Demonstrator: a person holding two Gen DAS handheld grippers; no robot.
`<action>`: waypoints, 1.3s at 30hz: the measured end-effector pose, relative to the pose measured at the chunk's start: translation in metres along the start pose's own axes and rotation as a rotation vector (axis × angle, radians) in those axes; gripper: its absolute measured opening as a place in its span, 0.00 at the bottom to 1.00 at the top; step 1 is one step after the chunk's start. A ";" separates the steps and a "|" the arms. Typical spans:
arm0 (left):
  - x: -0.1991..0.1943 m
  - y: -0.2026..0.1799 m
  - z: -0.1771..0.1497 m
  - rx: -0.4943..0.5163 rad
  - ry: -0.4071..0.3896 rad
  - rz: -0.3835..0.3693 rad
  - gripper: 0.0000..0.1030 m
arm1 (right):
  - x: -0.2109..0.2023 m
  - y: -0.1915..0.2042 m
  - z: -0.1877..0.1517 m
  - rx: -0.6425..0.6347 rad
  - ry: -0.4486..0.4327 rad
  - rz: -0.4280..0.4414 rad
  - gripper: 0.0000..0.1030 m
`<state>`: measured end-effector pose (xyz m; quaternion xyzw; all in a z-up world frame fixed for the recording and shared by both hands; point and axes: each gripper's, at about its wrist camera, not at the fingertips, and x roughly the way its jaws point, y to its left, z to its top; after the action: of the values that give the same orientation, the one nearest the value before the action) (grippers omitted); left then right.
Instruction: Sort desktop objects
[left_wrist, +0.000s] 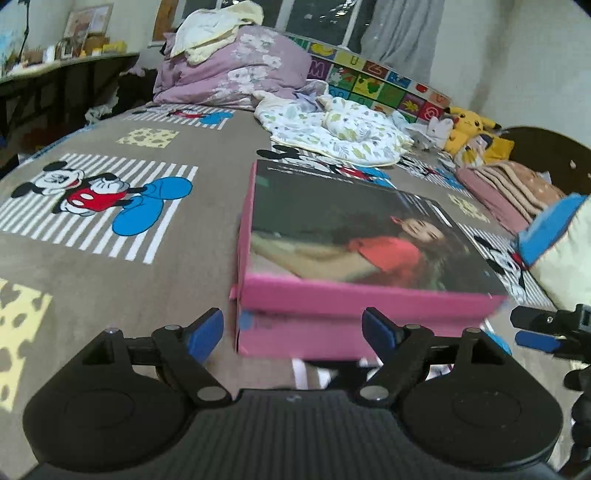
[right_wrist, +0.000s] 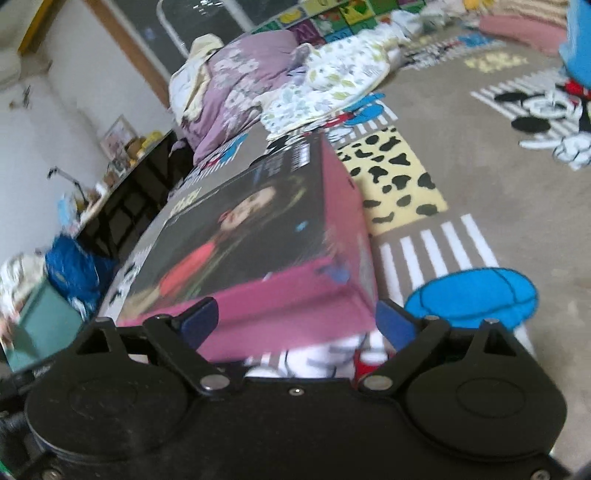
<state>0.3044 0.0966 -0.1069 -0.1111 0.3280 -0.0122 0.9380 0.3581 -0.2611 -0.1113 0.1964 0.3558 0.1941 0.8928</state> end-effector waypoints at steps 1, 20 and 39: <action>-0.006 -0.003 -0.004 0.010 -0.002 0.007 0.79 | -0.007 0.005 -0.004 -0.021 0.000 -0.002 0.90; -0.126 -0.041 -0.057 0.042 -0.039 0.116 0.81 | -0.110 0.070 -0.064 -0.179 -0.041 -0.183 0.96; -0.214 -0.073 -0.104 0.112 -0.127 0.127 0.97 | -0.190 0.117 -0.117 -0.290 -0.100 -0.238 0.97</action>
<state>0.0764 0.0252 -0.0390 -0.0380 0.2730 0.0358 0.9606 0.1231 -0.2289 -0.0265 0.0315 0.2997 0.1265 0.9451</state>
